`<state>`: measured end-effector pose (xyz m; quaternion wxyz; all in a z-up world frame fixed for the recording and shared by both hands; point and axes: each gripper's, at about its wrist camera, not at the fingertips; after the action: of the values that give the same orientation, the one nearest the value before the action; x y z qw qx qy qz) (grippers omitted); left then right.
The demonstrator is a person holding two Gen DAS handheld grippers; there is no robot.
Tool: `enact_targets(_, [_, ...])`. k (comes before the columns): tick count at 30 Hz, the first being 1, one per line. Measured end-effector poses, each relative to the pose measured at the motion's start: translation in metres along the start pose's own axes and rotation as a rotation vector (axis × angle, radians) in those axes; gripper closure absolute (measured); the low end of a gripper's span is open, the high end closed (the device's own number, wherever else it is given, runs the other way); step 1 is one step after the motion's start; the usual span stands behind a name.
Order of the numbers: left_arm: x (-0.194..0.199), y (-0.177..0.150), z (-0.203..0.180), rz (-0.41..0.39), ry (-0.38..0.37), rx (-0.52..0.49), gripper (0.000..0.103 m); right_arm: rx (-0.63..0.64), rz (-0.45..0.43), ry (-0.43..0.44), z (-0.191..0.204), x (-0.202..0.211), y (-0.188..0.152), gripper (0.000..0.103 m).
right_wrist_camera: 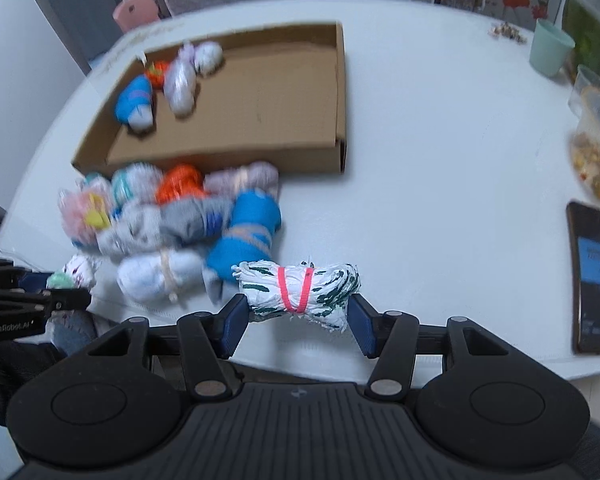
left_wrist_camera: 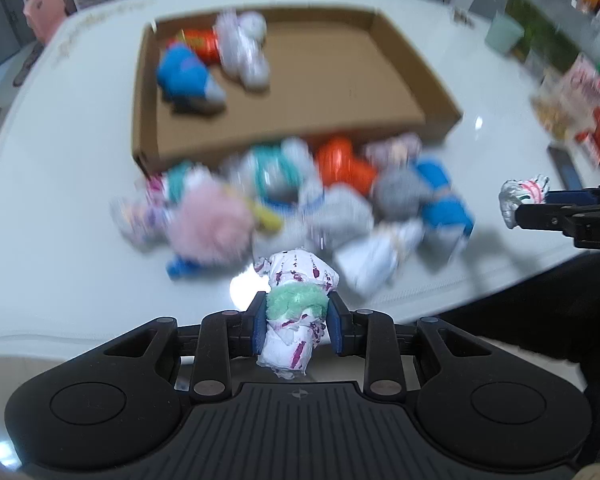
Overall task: Organize objects
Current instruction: 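Carry both bundles into the tray and open both tools to release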
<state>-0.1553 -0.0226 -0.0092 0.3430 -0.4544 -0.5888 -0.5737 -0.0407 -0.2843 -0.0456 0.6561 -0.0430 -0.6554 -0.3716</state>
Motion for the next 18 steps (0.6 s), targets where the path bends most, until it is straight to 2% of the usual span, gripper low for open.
enact_targets(4, [0.019, 0.043, 0.010, -0.108, 0.051, -0.047, 0.066, 0.042, -0.077, 0.029, 0.007, 0.008, 0.034, 0.052])
enact_targets(7, [0.016, 0.081, 0.024, -0.162, 0.066, -0.058, 0.066, 0.103, -0.138, 0.083, 0.020, 0.008, 0.069, 0.052])
enact_targets(10, [-0.001, 0.109, 0.037, -0.177, 0.085, -0.099, 0.066, 0.183, -0.205, 0.177, 0.035, 0.003, 0.102, 0.052])
enact_targets(13, [-0.025, 0.122, 0.049, -0.172, 0.059, -0.134, 0.066, 0.296, -0.252, 0.277, 0.053, -0.016, 0.124, 0.052])
enact_targets(16, [-0.049, 0.121, 0.057, -0.127, 0.078, -0.170, 0.066, 0.403, -0.234, 0.292, 0.070, -0.050, 0.132, 0.052])
enact_targets(18, [-0.060, 0.117, 0.063, -0.100, 0.059, -0.145, 0.066, 0.441, -0.197, 0.290, 0.076, -0.071, 0.132, 0.052])
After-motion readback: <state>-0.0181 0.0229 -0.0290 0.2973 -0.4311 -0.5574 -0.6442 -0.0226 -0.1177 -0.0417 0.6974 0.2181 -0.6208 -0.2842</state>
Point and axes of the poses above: each gripper's, at about its wrist camera, not at the fingertips, and x roughly against the way its jaws point, z to its left, y to its top, and after that the axes turned 1 degree about x, right-handed
